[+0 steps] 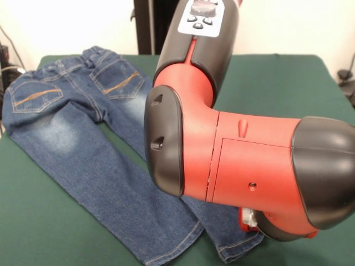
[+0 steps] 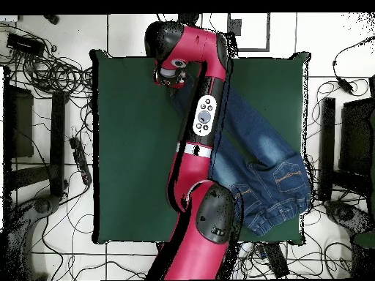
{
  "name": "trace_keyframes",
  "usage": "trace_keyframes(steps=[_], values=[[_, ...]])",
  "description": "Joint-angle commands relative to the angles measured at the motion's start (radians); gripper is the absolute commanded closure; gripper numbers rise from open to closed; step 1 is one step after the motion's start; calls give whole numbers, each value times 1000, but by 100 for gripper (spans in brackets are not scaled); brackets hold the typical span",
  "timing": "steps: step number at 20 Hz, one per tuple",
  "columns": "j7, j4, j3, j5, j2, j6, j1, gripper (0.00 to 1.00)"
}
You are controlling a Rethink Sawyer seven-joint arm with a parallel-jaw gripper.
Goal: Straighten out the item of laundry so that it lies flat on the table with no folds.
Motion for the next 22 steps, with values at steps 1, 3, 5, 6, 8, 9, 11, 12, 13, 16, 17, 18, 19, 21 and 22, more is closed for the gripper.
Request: trace_keyframes(steps=[1, 3, 5, 6, 8, 9, 11, 12, 13, 16, 17, 18, 19, 21, 22], values=[[-68, -17, -43, 66, 68, 32, 97, 100], [-50, 0, -61, 98, 63, 45, 96, 100], [-26, 28, -87, 144, 59, 53, 91, 100], [-13, 41, -101, 165, 56, 56, 90, 100], [9, 61, -124, 201, 52, 60, 89, 100], [14, 61, -131, 212, 50, 60, 92, 100], [17, 53, -141, 226, 48, 61, 103, 100], [22, 55, -149, 238, 47, 61, 105, 100], [27, 57, -158, 250, 46, 61, 107, 100], [49, 75, -192, 298, 43, 58, 109, 100], [51, 73, -197, 305, 42, 55, 112, 100], [52, 71, -203, 312, 42, 51, 116, 100], [52, 68, -209, 318, 42, 48, 119, 100], [54, 64, -223, 332, 39, 47, 125, 100], [54, 59, -228, 337, 37, 46, 130, 100]])
